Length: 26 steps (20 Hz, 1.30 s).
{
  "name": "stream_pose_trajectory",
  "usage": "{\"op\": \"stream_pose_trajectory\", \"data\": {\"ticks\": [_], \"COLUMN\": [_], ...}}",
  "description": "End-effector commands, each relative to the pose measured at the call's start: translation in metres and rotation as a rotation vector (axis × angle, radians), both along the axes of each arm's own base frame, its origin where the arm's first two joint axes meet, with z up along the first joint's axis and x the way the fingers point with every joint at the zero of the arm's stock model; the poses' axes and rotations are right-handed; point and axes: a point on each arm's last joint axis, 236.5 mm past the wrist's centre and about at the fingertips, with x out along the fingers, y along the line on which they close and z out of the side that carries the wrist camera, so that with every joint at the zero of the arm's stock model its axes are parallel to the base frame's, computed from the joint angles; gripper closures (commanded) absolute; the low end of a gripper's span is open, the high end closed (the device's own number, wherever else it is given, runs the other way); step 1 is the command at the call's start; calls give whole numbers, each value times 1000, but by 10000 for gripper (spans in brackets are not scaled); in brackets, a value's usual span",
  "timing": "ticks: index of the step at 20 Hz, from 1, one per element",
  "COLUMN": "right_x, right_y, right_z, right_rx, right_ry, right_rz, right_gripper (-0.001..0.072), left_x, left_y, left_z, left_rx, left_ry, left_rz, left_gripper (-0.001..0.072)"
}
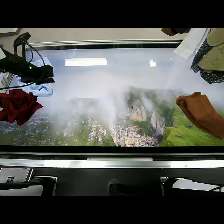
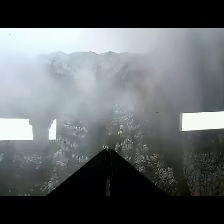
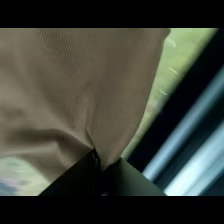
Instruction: Fold the clothes and pants, and hang the long-sleeved shirts on hangers.
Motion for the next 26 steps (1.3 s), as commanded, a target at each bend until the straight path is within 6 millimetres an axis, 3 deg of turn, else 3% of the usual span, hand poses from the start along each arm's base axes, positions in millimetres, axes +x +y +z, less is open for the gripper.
{"op": "stream_pose_trajectory", "data": {"ticks": [1, 6, 11, 17, 18, 19, 21, 24, 25, 26], "right_x": [-51, -89, -107, -123, -125, -126, -133, -139, -121, -90], "right_y": [5, 26, 43, 39, 39, 41, 46, 31, 21, 13], "right_z": [-19, -38, -55, -53, -53, -52, -50, -33, -22, -8], "right_rx": [-52, -51, -4, -29, -30, -23, -4, -88, -149, -195], "right_ry": [148, 240, 295, 361, 369, 376, 408, 410, 313, 168], "right_rz": [-23, -74, -77, -74, -81, -84, -87, -89, -96, -86], "right_gripper": [681, 680, 680, 678, 659, 583, 347, 280, 282, 301], "left_x": [-1, -4, -5, -5, -5, -5, -5, -5, -4, -4], "left_y": [1, 1, 1, 1, 1, 1, 1, 1, 1, 1], "left_z": [-1, -2, -3, -3, -3, -3, -3, -5, -5, -5], "left_rx": [4, 5, 6, 6, 6, 6, 6, 6, 6, 6], "left_ry": [8, 19, 27, 27, 27, 26, 26, 29, 28, 28], "left_rz": [0, -2, -3, -3, -3, -3, -3, -4, -3, -3], "left_gripper": [688, 688, 688, 688, 688, 688, 688, 688, 688, 688]}}
